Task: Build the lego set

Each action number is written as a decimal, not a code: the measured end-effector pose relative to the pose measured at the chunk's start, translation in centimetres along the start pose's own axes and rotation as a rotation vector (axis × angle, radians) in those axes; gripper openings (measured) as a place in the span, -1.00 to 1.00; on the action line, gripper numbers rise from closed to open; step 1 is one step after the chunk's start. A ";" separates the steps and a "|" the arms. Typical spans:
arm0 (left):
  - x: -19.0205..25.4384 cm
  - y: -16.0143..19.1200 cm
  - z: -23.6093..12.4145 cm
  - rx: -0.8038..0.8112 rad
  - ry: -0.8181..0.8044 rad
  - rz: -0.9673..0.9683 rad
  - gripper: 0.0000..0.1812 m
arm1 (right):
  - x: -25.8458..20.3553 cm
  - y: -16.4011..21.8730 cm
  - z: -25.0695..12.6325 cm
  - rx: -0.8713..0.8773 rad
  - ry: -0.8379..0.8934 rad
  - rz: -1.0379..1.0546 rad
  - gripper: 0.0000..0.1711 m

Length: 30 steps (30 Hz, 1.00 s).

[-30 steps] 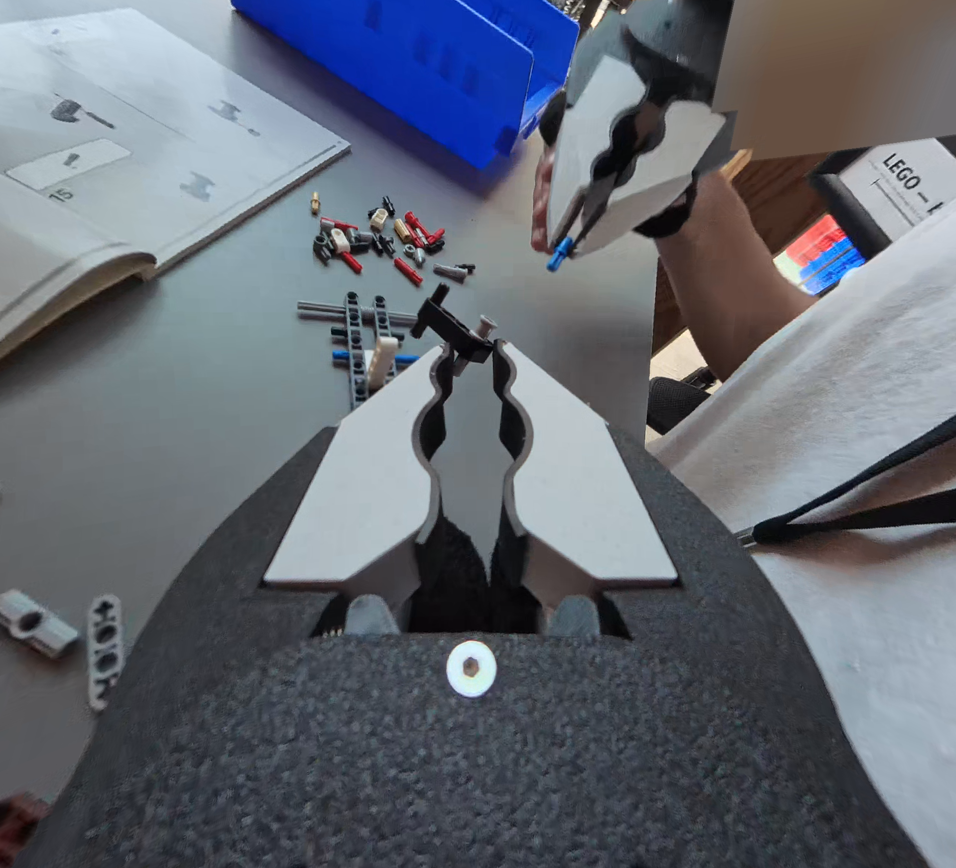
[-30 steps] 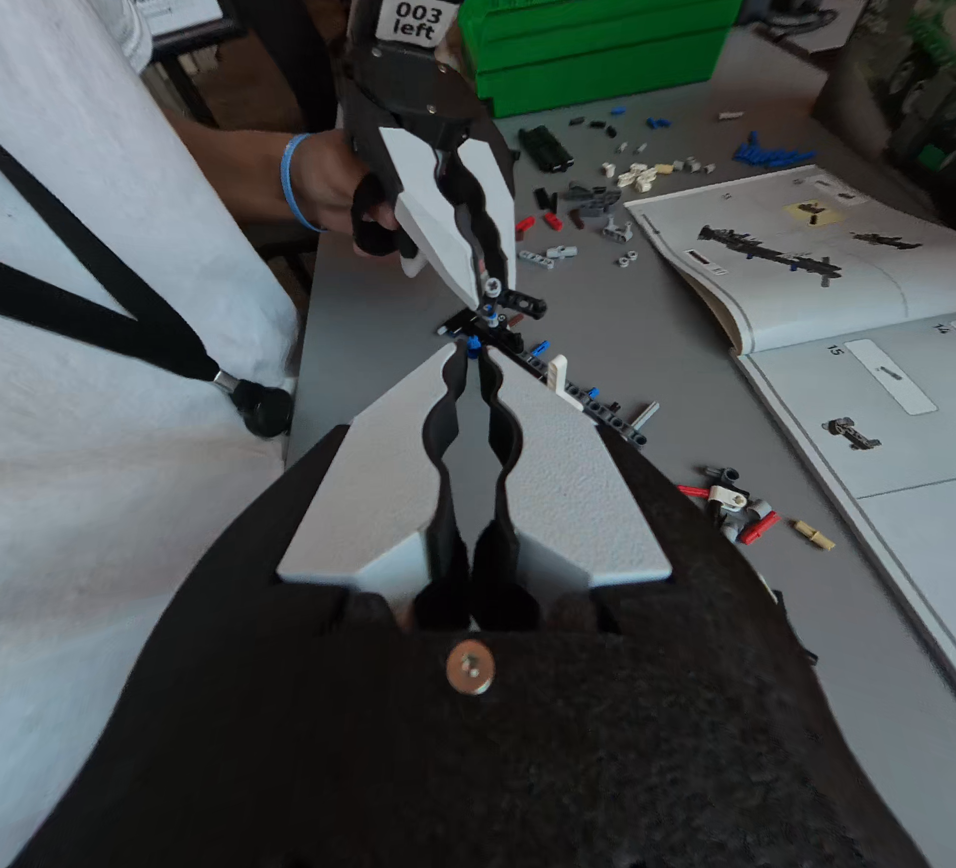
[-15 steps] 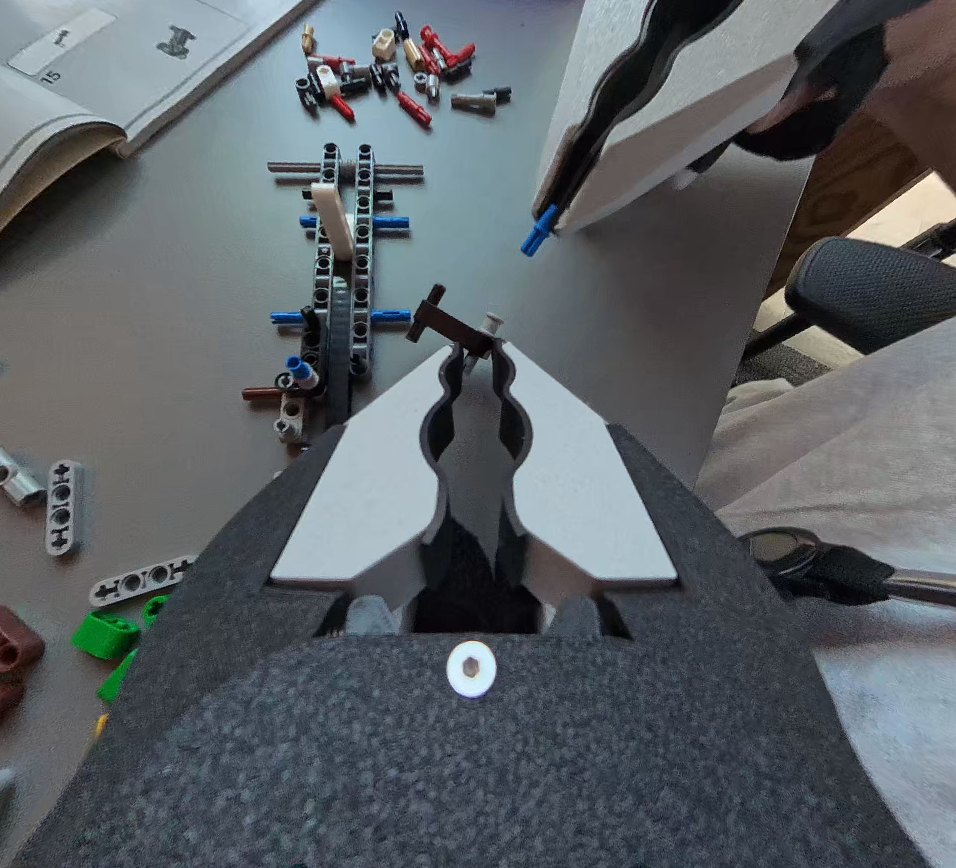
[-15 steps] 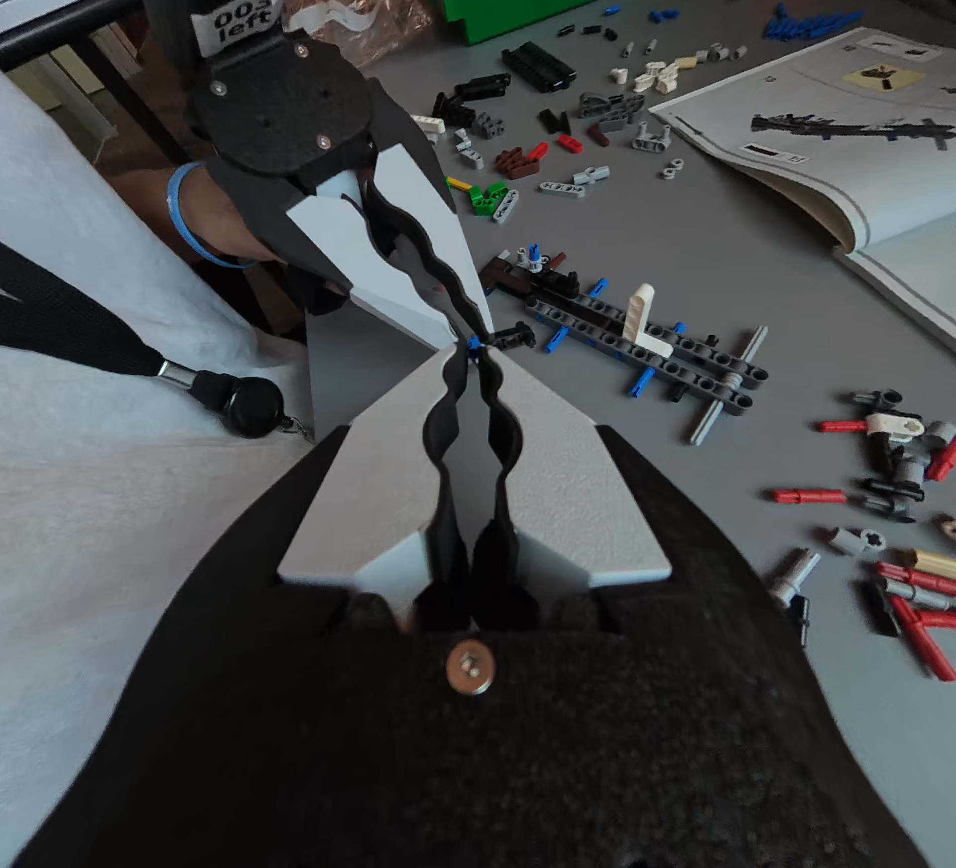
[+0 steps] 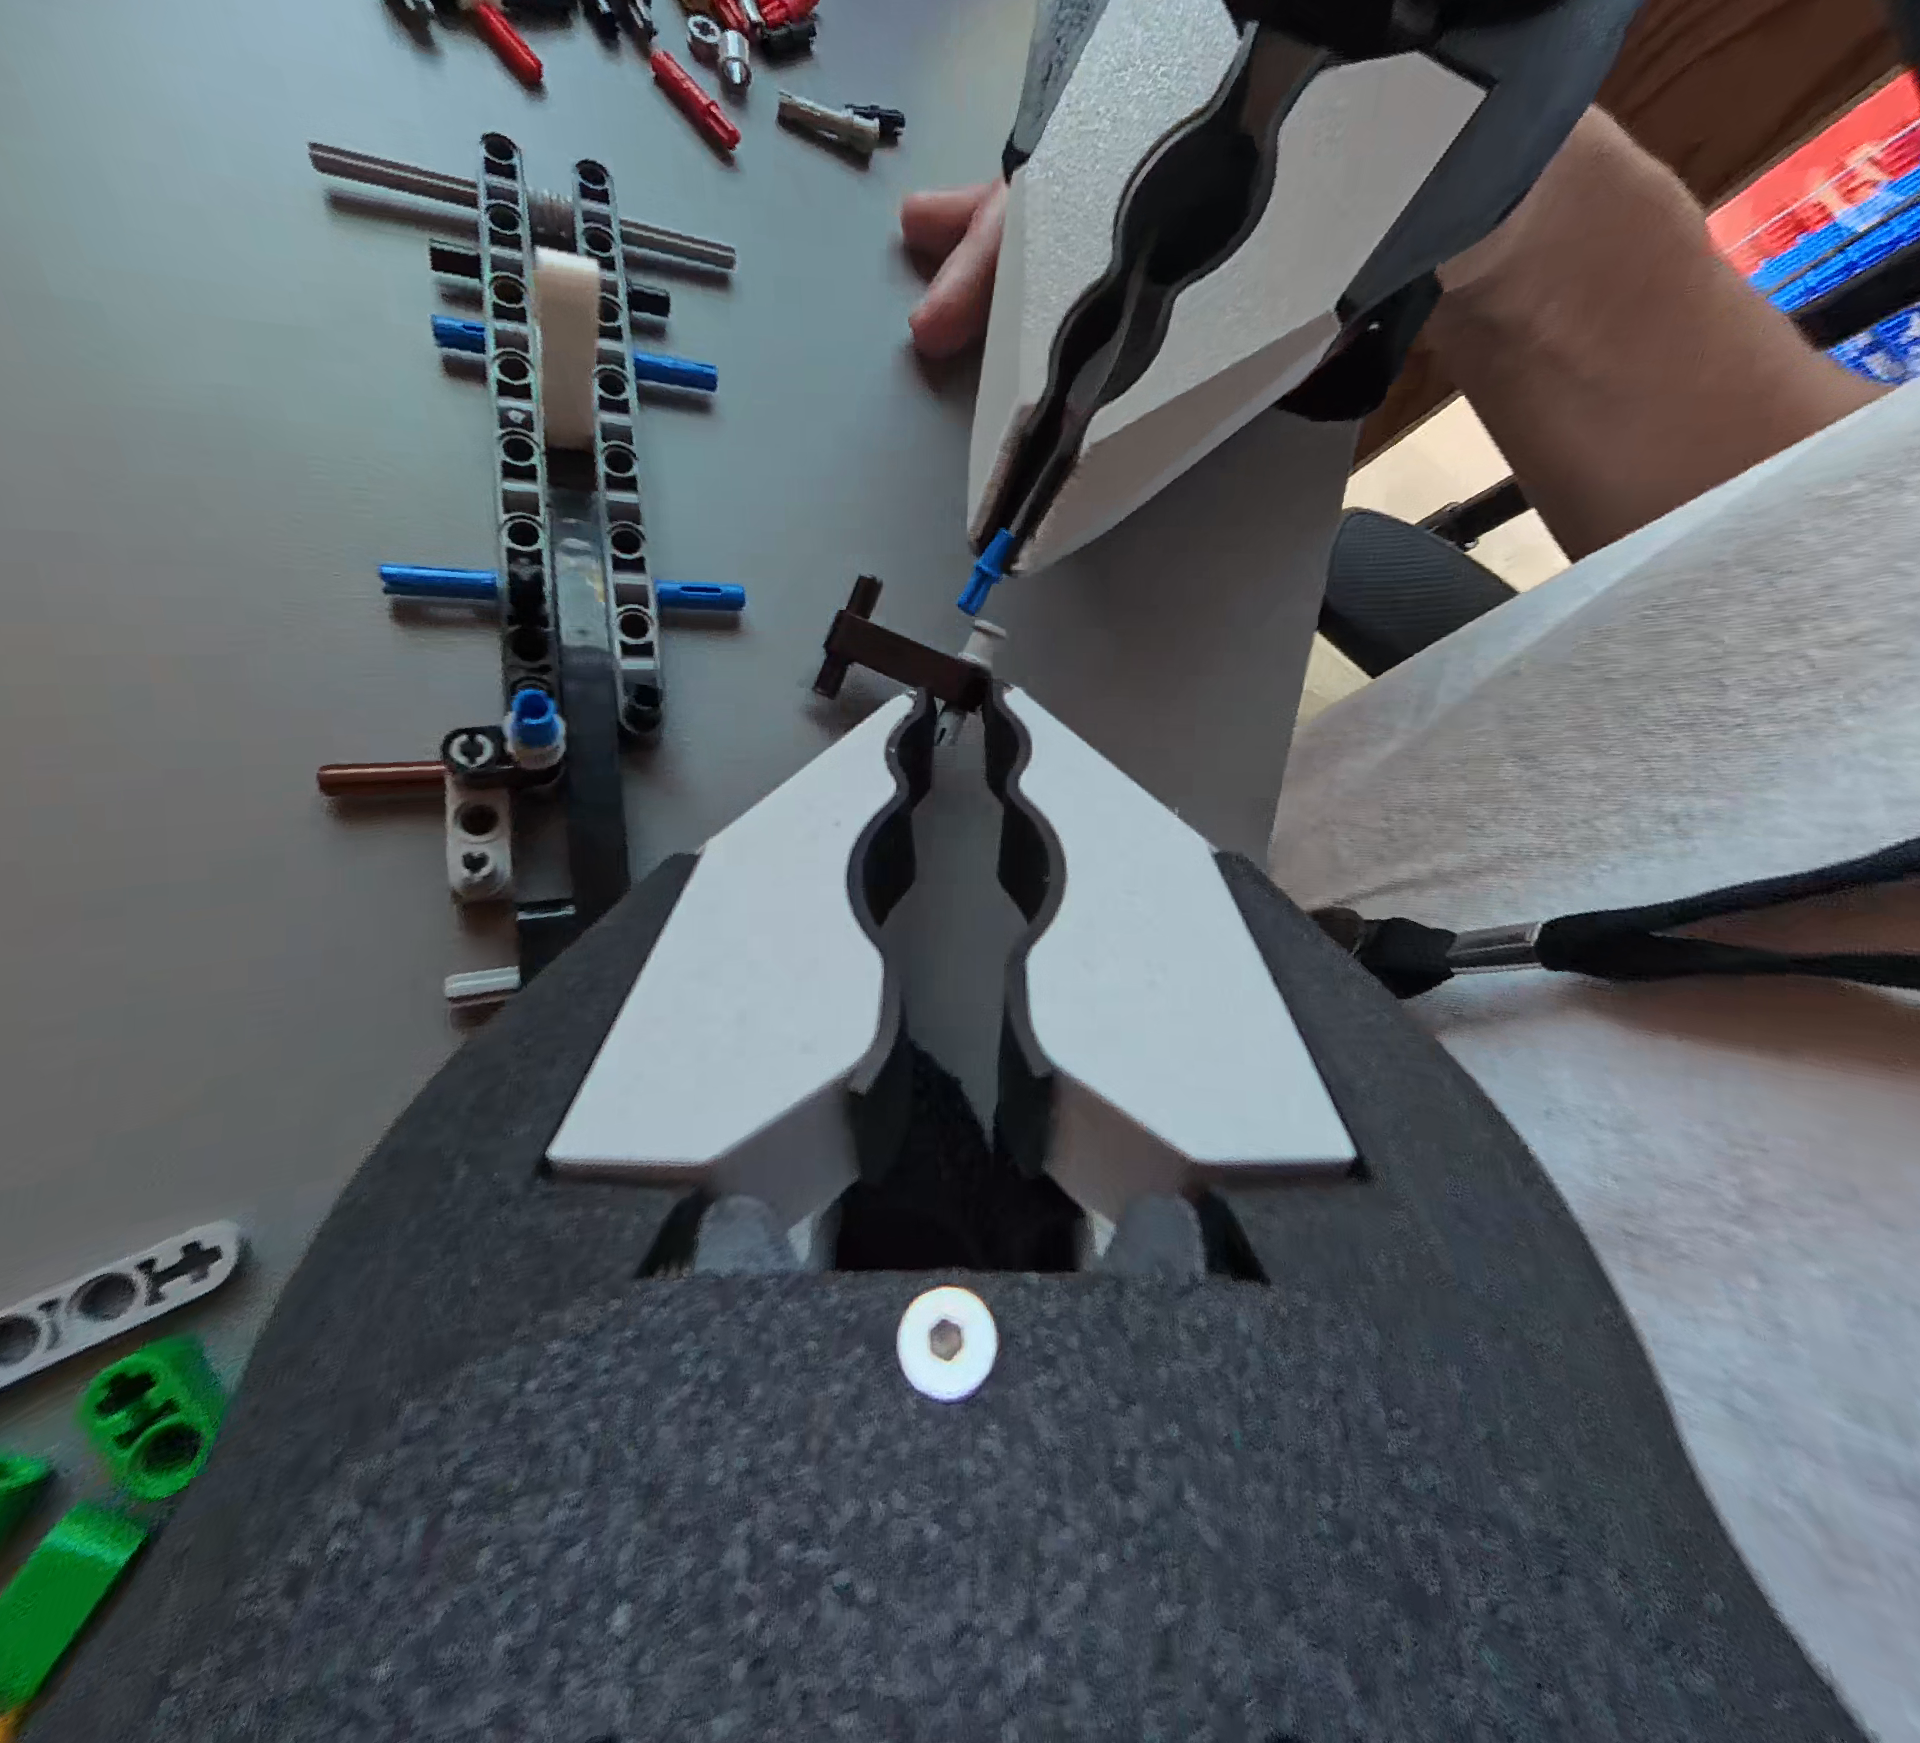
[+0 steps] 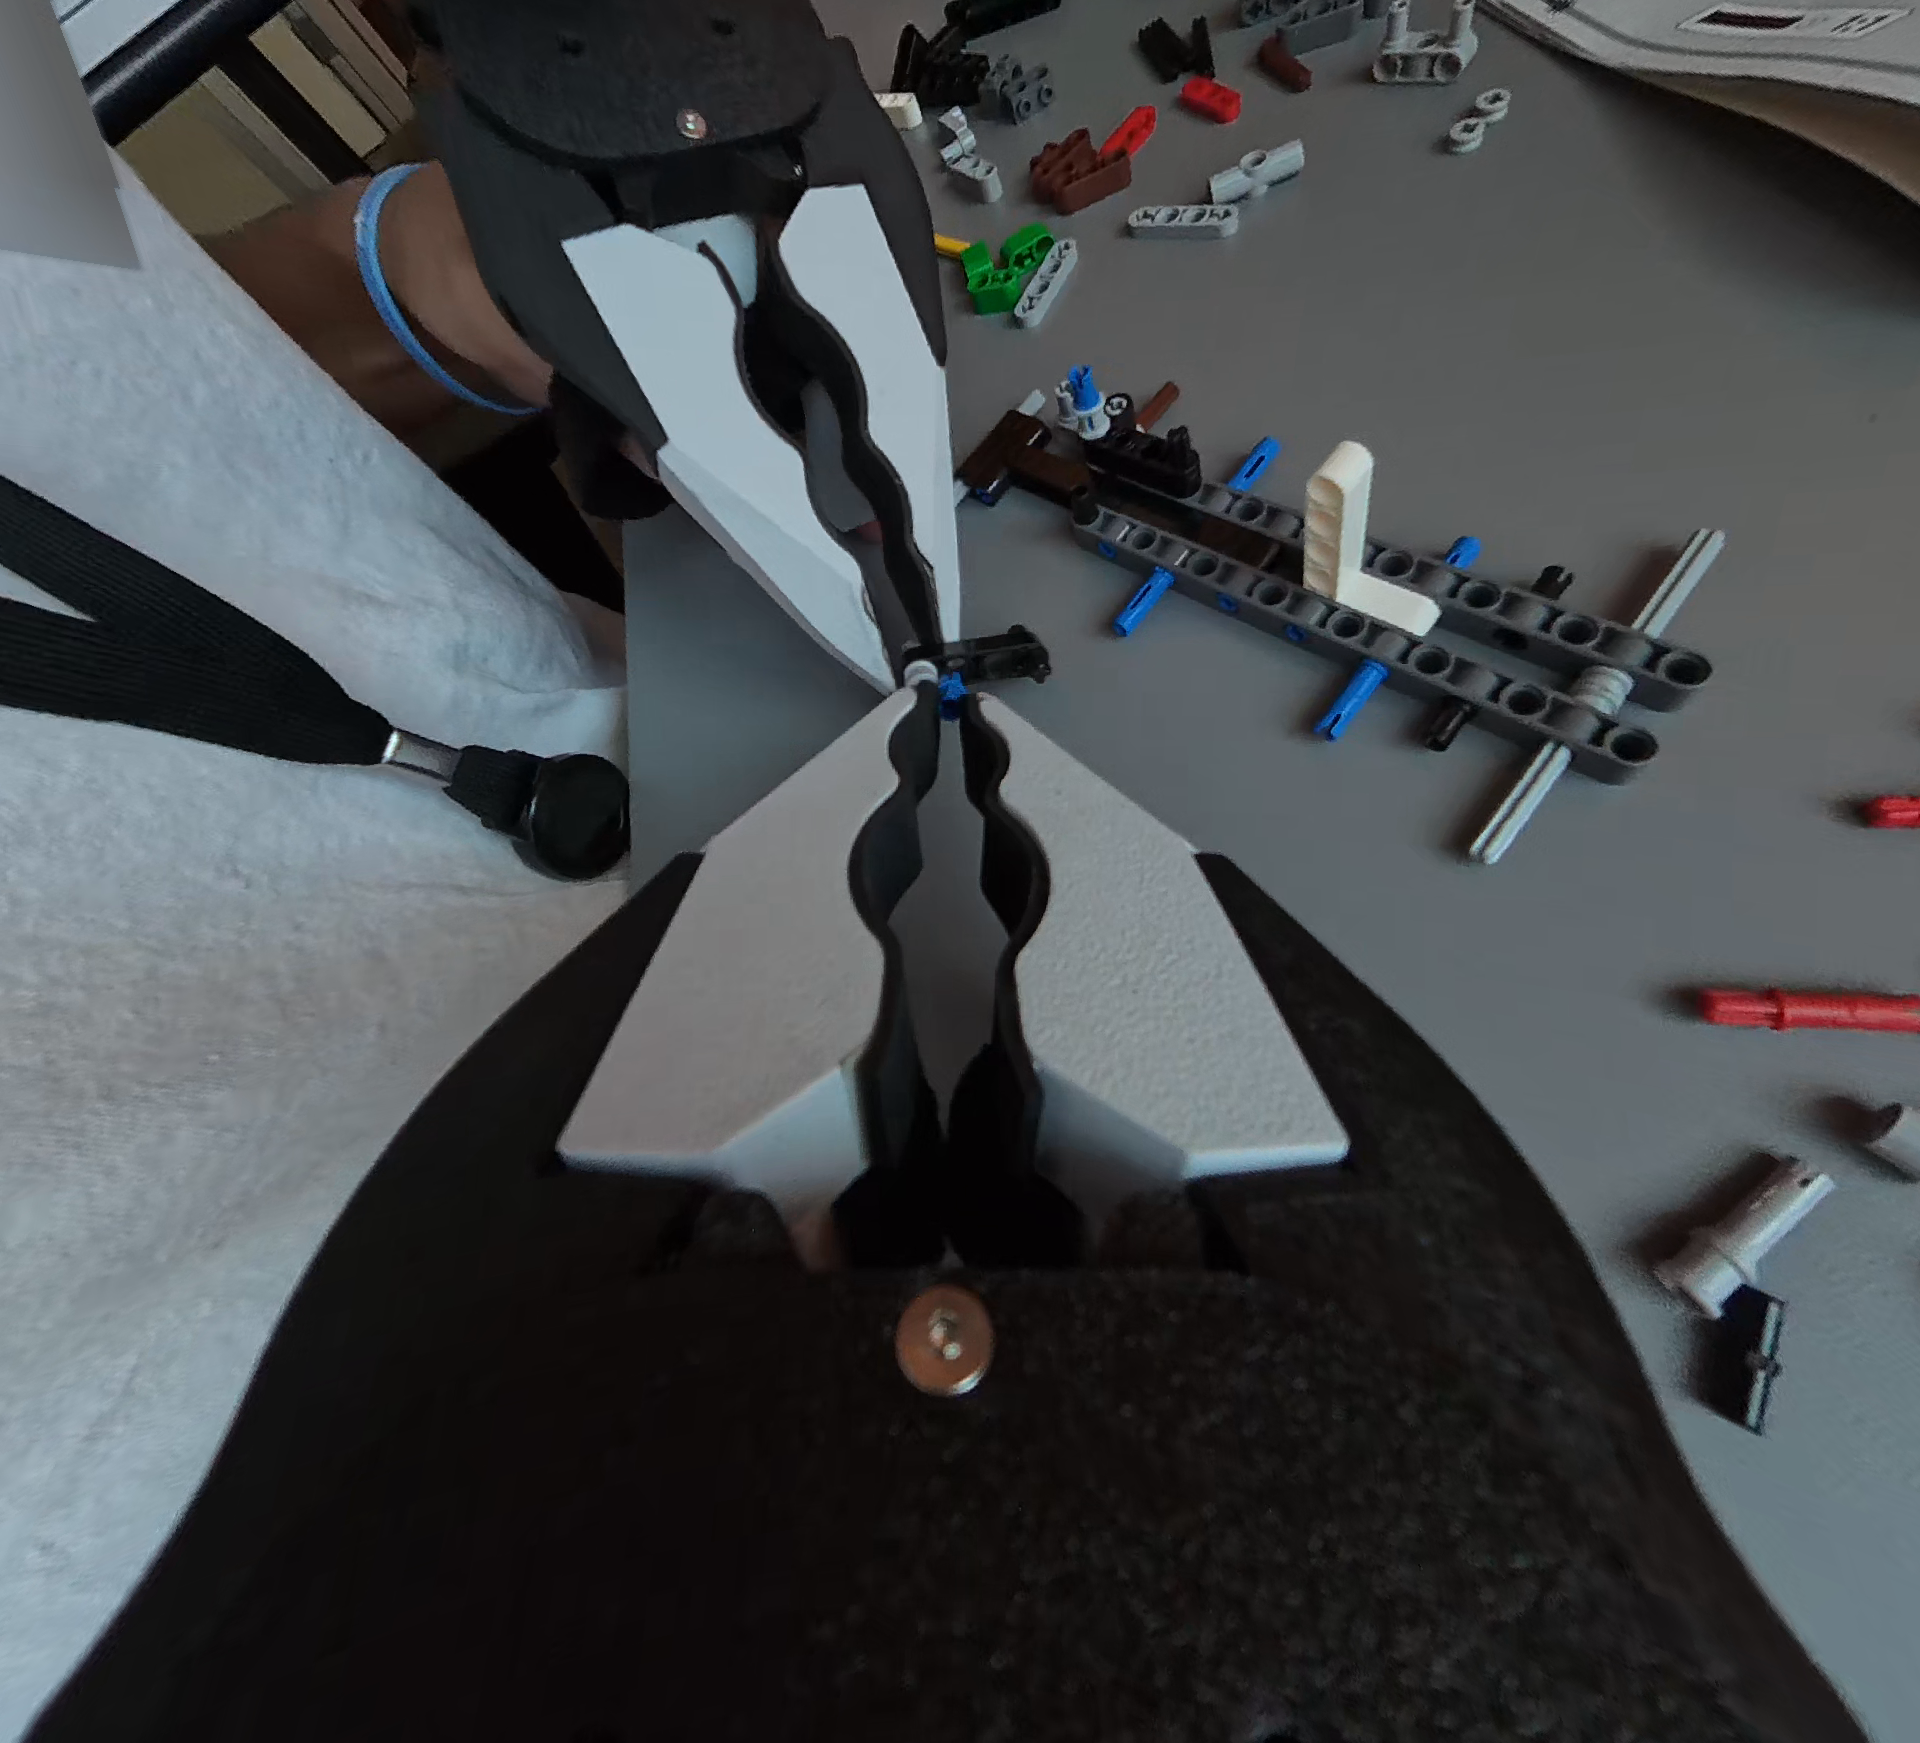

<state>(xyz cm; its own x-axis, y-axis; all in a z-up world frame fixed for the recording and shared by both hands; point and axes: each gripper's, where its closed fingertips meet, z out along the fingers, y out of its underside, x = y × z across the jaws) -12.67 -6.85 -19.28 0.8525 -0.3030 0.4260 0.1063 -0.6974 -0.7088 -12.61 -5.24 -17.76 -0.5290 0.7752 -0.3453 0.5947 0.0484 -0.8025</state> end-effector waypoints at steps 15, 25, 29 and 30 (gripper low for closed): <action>0.3 0.0 0.1 -0.017 0.120 -0.110 -0.92 | -0.6 0.4 0.0 -0.018 -0.093 0.059 -1.00; 0.7 0.3 0.4 -0.059 0.159 -0.100 -0.92 | -1.1 0.6 0.2 -0.069 -0.132 0.011 -1.00; 0.7 0.3 0.4 -0.061 0.145 -0.090 -0.92 | -1.1 0.7 0.3 -0.081 -0.130 0.005 -1.00; 0.6 0.3 0.4 -0.062 0.142 -0.090 -0.92 | -1.1 0.7 0.3 -0.083 -0.127 -0.005 -1.00</action>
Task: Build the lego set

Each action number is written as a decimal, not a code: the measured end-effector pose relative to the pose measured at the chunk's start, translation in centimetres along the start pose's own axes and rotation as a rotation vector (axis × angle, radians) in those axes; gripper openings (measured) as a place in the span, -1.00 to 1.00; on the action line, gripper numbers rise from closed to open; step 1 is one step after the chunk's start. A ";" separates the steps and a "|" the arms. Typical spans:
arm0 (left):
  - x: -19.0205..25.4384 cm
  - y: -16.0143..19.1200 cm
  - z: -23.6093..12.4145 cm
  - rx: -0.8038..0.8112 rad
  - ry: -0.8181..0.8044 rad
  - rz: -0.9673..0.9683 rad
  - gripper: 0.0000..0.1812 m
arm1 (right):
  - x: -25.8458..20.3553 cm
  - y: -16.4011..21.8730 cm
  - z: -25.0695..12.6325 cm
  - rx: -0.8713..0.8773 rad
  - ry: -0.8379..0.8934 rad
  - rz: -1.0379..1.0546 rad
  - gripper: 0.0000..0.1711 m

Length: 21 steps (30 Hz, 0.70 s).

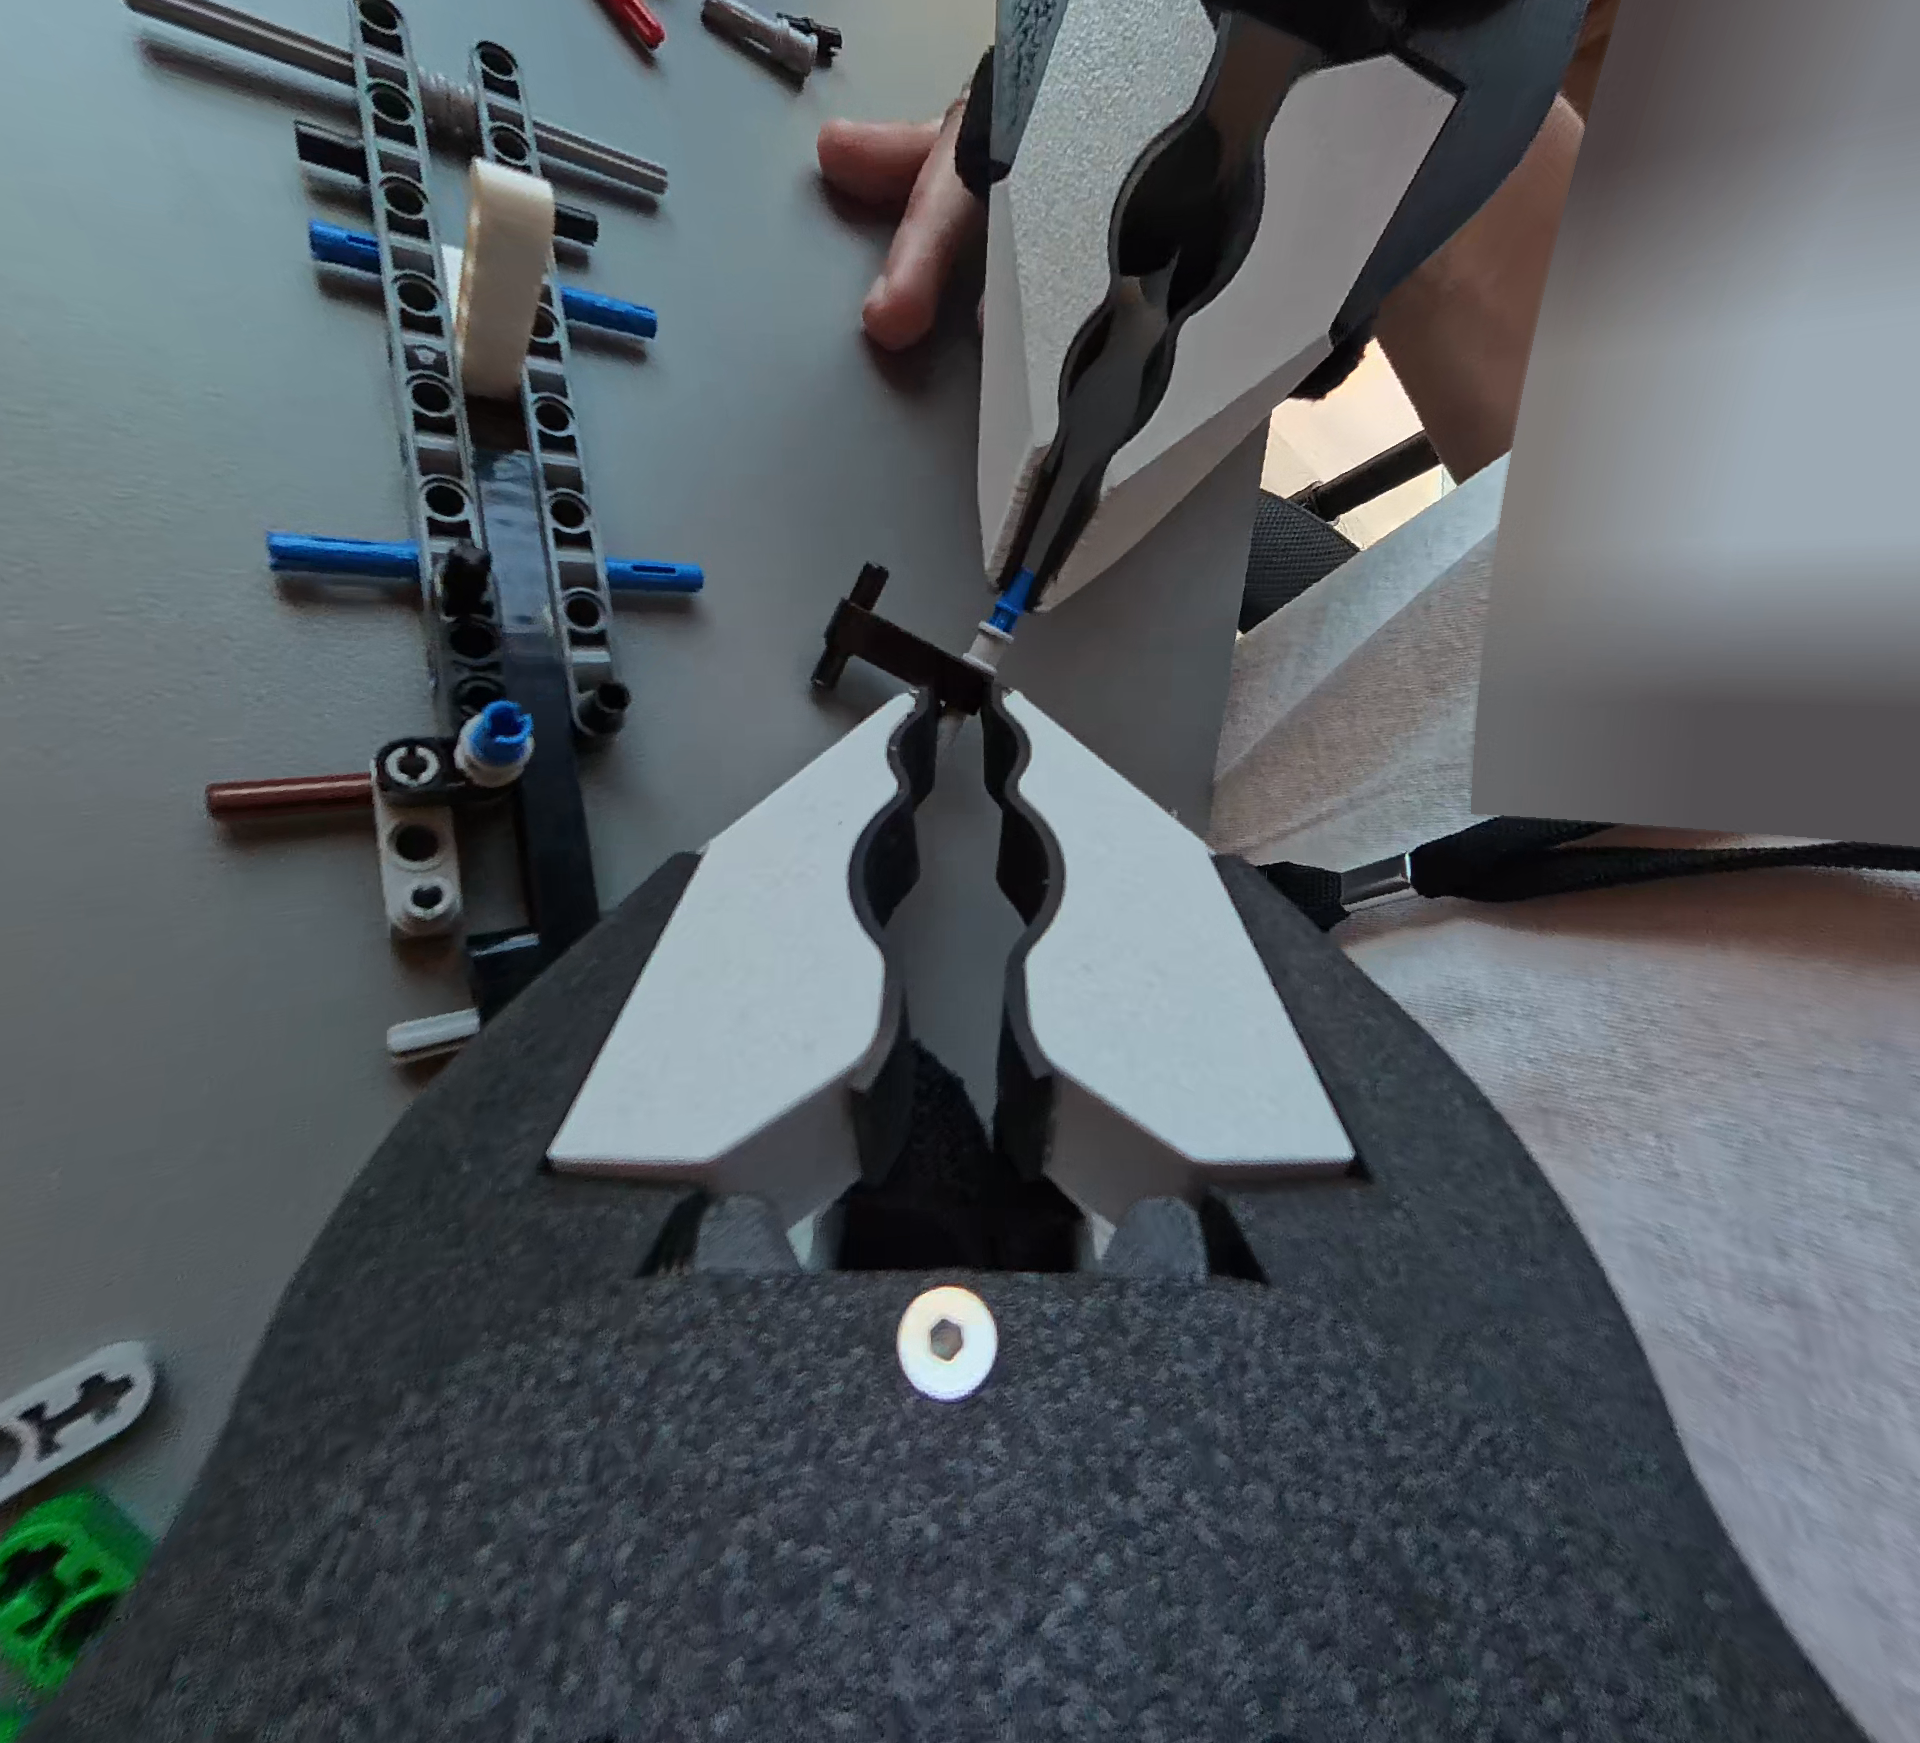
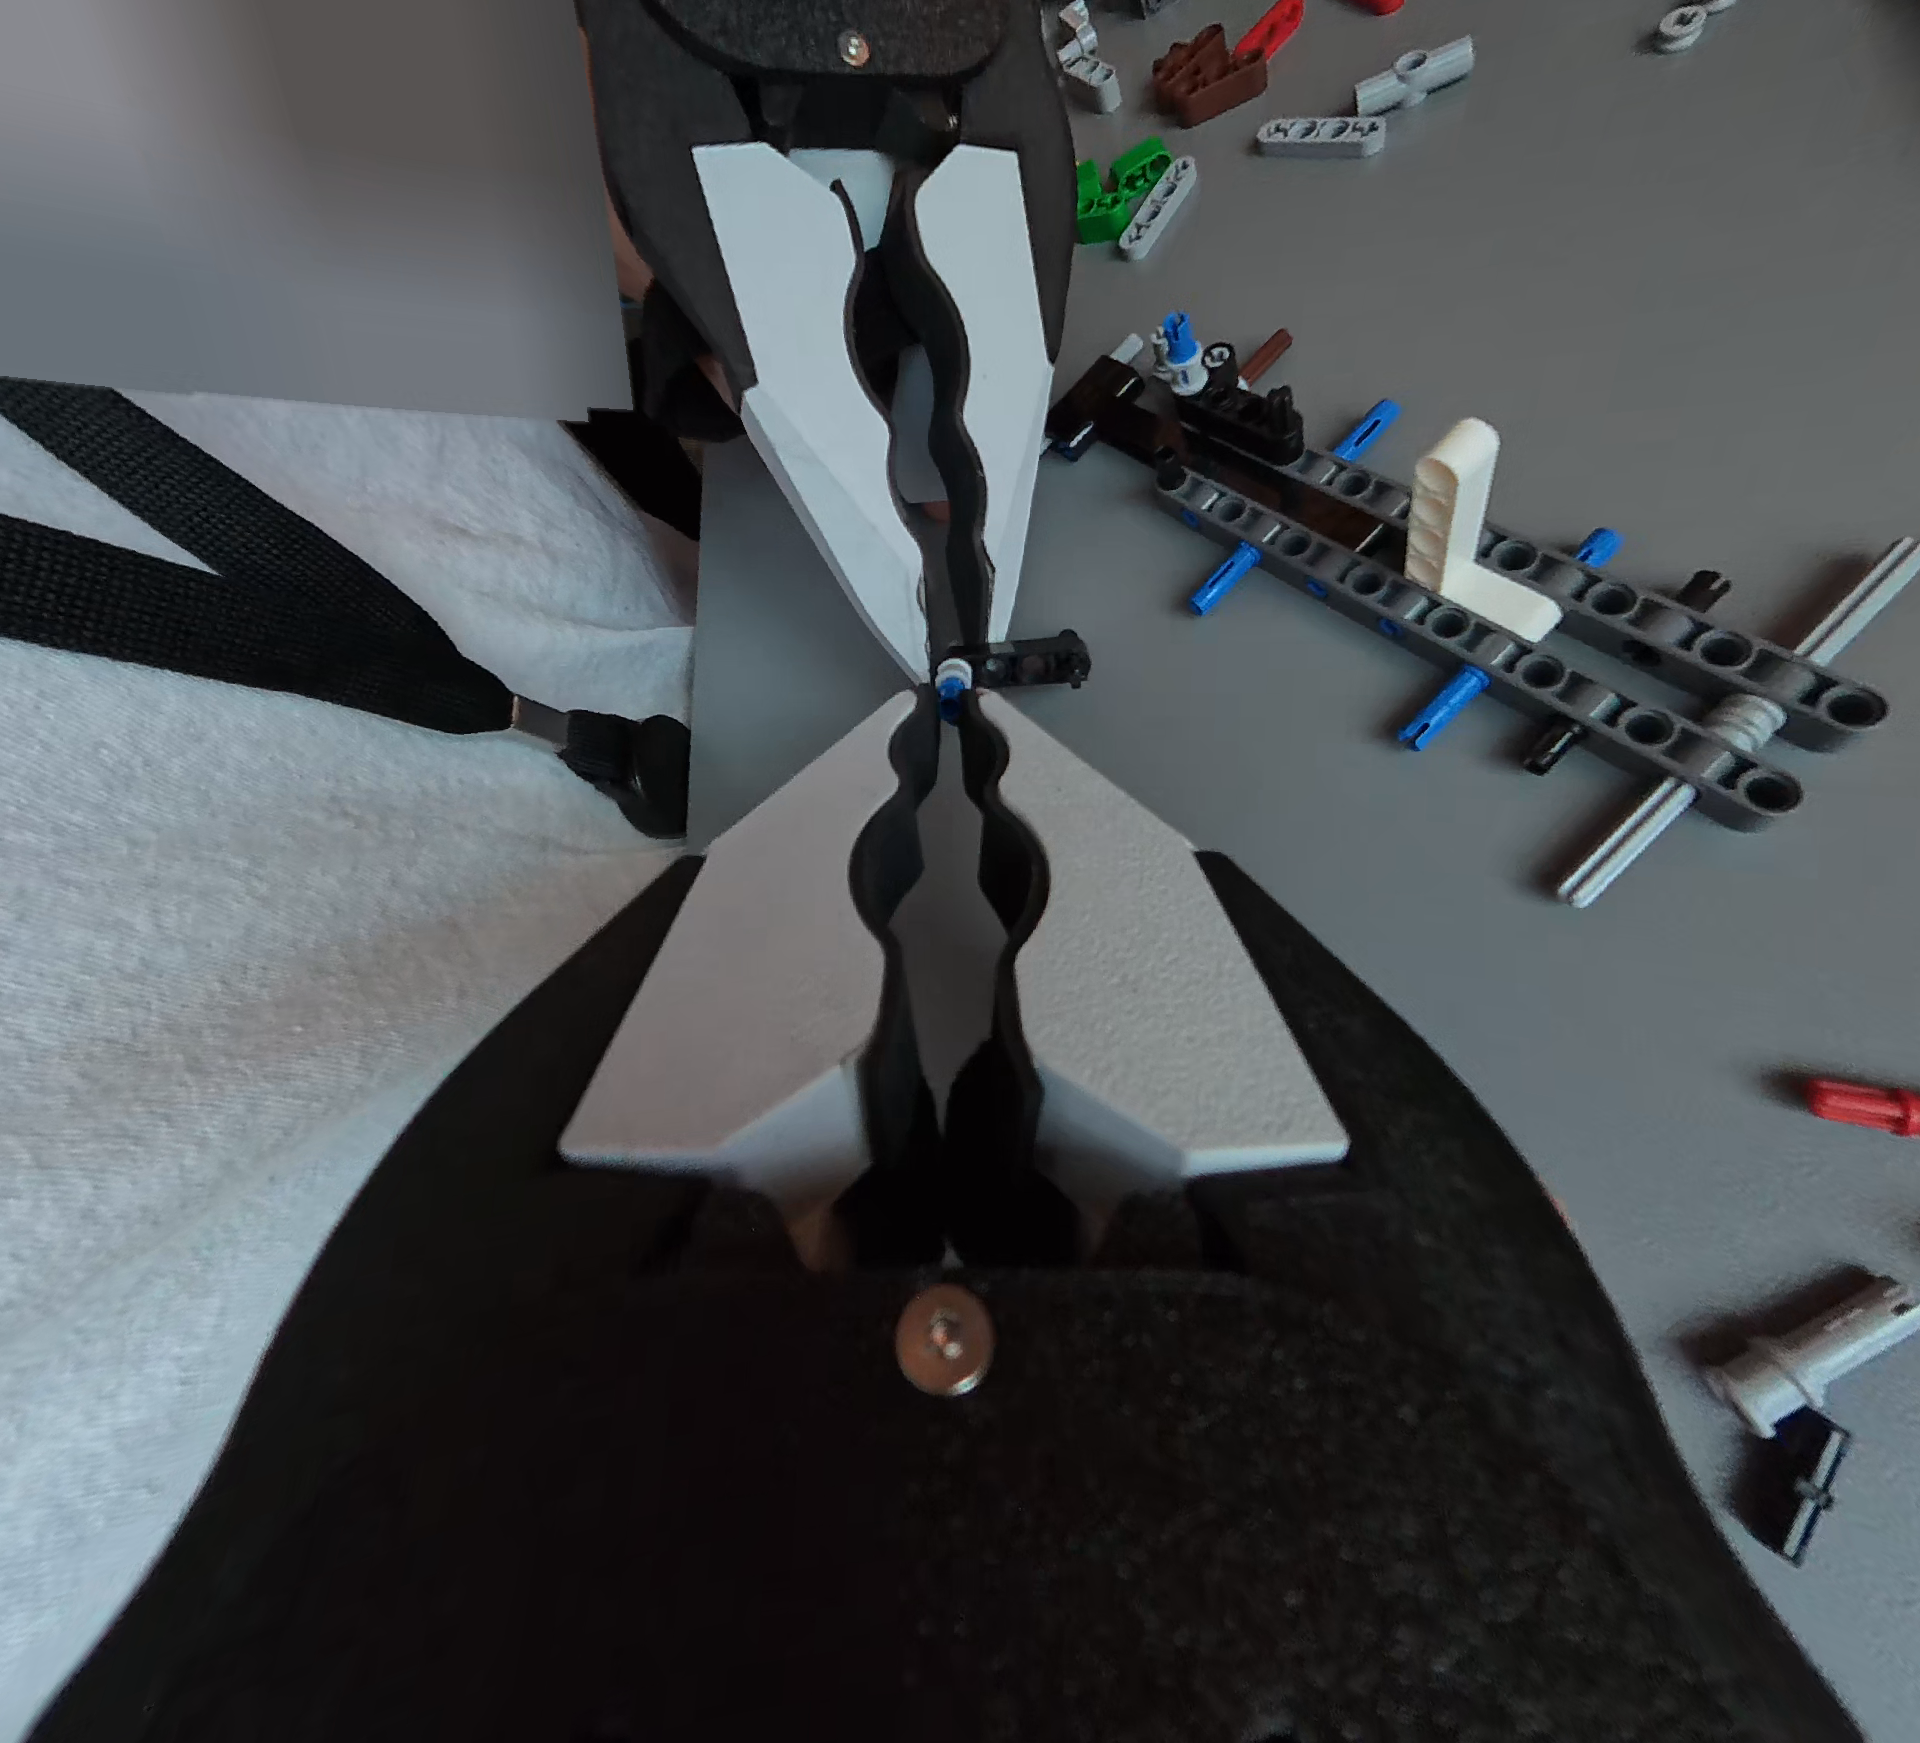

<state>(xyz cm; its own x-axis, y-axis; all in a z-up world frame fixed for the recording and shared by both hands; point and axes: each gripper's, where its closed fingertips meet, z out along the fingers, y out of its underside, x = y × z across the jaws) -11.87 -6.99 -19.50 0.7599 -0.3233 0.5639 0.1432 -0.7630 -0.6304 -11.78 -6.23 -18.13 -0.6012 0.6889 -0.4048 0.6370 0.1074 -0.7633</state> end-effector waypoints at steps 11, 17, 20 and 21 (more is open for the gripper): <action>-0.2 0.1 0.1 -0.010 -0.039 0.018 -0.93 | 0.1 0.2 0.2 -0.025 0.024 -0.036 -1.00; -0.3 0.2 0.2 -0.016 -0.058 0.031 -0.93 | 0.2 0.3 0.4 -0.036 0.033 -0.046 -1.00; -0.4 0.2 0.2 -0.017 -0.067 0.037 -0.93 | 0.2 0.3 0.4 -0.042 0.038 -0.052 -1.00; -0.4 0.2 0.2 -0.016 -0.066 0.034 -0.94 | 0.2 0.3 0.5 -0.043 0.041 -0.061 -1.00</action>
<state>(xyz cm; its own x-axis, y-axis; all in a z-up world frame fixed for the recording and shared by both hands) -12.02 -6.94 -19.98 0.8043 -0.3125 0.5054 0.1064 -0.7611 -0.6399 -11.92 -6.38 -18.68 -0.6197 0.7090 -0.3366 0.6207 0.1803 -0.7630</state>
